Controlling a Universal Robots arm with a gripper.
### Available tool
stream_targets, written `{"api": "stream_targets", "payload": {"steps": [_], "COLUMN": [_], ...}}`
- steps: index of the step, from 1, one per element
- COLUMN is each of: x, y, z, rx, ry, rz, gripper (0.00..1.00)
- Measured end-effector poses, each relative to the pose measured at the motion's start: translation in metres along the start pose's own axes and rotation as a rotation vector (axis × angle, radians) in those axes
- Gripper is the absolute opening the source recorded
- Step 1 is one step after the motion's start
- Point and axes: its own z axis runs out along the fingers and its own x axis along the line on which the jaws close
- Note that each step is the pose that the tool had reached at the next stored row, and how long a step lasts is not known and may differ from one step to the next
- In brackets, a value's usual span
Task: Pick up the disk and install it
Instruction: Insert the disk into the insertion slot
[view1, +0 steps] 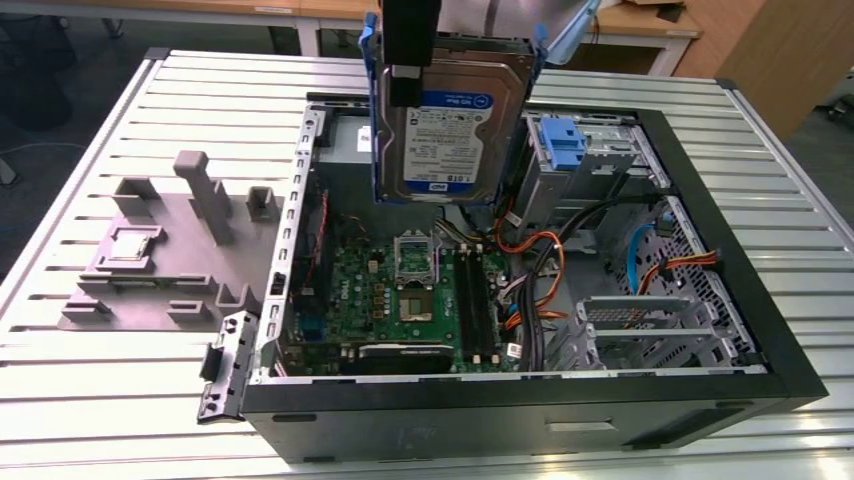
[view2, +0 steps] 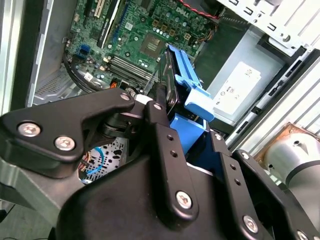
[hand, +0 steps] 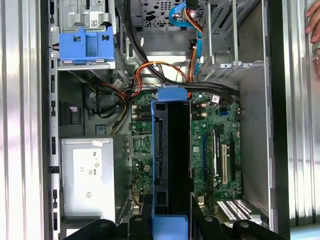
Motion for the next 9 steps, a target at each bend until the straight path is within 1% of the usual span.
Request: {"api": "stream_targets", "payload": {"steps": [2, 4, 9], "x": [-0.0002, 0.0, 0.0004], "y": [0.0007, 0.005, 0.0127], "z": [0.0001, 0.0001, 0.0003], "rx": [-0.0001, 0.0, 0.0], "ry": [-0.0023, -0.003, -0.0055], "rz": [0.0, 0.001, 0.001], "gripper": [0.37, 0.37, 0.37]}}
